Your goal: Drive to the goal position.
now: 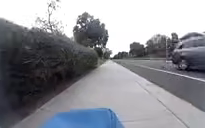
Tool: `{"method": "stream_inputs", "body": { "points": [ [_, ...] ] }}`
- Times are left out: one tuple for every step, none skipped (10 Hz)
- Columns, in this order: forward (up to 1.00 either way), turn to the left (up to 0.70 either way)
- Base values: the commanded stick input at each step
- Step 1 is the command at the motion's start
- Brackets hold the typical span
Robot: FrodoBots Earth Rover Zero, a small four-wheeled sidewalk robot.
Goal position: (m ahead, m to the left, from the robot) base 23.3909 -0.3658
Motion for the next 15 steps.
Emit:
{"method": "stream_inputs", "body": {
  "points": [
    [1.00,0.00],
    [1.00,0.00],
    [1.00,0.00],
    [1.00,0.00],
    [1.00,0.00],
    [1.00,0.00],
    [1.00,0.00],
    [1.00,0.00],
    [1.00,0.00],
    [1.00,0.00],
    [1.00,0.00],
    [1.00,0.00],
    [1.00,0.00],
    [1.00,0.00],
    [1.00,0.00]
  ]
}}
